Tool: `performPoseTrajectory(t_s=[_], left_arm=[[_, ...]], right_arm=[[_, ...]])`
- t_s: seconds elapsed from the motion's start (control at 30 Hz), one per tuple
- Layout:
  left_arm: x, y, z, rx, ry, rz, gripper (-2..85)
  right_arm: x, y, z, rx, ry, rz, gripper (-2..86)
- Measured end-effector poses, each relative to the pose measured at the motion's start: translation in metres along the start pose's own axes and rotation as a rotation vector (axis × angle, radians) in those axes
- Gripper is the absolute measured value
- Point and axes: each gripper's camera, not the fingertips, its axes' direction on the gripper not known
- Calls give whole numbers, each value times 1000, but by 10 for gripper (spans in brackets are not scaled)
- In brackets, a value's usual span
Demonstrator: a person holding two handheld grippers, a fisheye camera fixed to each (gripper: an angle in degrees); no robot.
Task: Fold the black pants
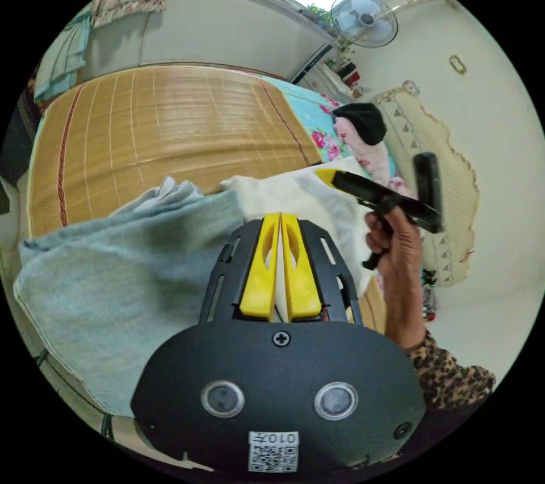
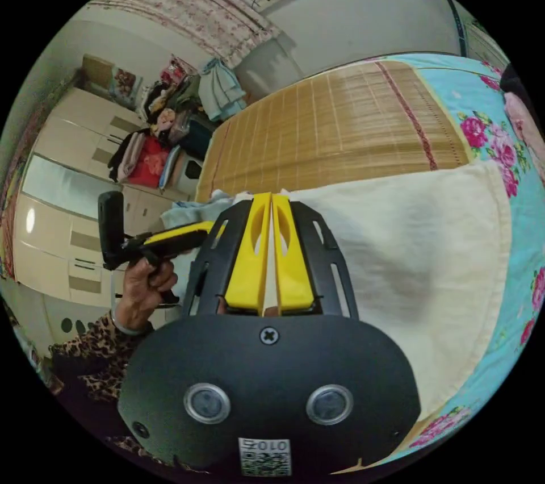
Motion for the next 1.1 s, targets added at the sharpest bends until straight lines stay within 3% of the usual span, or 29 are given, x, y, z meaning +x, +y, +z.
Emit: performPoseTrajectory(t_s=[0.1, 0.27, 0.37, 0.4, 0.5, 0.7, 0.8, 0.87, 0.9, 0.97, 1.03, 1.1], left_arm=[[-20, -52, 22, -107, -99, -39, -3], [-26, -109, -29, -95, -53, -10, -3], [-42, -97, -122, 64, 9, 68, -3], [-49, -90, -141, 86, 17, 80, -3], [-85, -33, -230, 192, 76, 79, -3], [-94, 107, -372, 219, -234, -274, -3], [-35, 149, -463, 283, -560, -447, -2], [38, 152, -544, 424, -913, -499, -1], [58, 153, -562, 486, -1000, -506, -1], [122, 173, -610, 891, -1189, -518, 4], [134, 191, -624, 1105, -1107, -536, 6], [134, 190, -638, 1122, -903, -532, 5]], right_arm=[[21, 8, 13, -8, 193, 107, 22], [40, 21, 35, 64, -11, 203, 22], [-7, 50, 17, 287, -175, 28, 22], [-30, 60, 19, 327, -328, -73, 23], [-116, 75, 53, 312, -574, -325, 22], [-377, 93, 140, 101, -924, -897, 22], [-486, 132, 135, 98, -992, -1191, 22], [-525, 162, 126, 203, -941, -1307, 23], [-544, 187, 122, 287, -917, -1416, 23], [-568, 224, 129, 344, -939, -1533, 25], [-592, 268, 155, 212, -1165, -1532, 27], [-610, 307, 166, 91, -1298, -1588, 27]])
